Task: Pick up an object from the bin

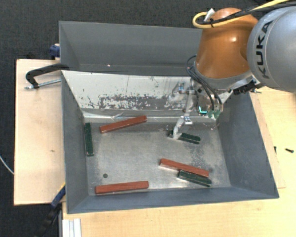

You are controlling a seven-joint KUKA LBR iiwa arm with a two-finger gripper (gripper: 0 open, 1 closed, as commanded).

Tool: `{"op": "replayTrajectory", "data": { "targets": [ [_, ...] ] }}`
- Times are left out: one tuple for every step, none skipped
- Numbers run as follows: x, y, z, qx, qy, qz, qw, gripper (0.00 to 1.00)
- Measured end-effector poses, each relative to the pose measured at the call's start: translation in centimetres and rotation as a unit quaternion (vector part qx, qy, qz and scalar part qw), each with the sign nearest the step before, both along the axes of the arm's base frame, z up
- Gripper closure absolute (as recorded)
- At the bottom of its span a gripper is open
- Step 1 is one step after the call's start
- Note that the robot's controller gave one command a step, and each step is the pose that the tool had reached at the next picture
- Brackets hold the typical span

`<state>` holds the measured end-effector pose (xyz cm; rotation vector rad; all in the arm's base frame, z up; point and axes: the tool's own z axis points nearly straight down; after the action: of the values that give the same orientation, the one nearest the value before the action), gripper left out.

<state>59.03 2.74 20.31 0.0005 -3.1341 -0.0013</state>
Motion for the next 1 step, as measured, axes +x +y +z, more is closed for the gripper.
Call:
{"op": "replayTrajectory", "data": {
  "targets": [
    [0.17,-0.01,0.47,0.000,-0.0043,-0.001,1.0000,0.00]
  ]
}}
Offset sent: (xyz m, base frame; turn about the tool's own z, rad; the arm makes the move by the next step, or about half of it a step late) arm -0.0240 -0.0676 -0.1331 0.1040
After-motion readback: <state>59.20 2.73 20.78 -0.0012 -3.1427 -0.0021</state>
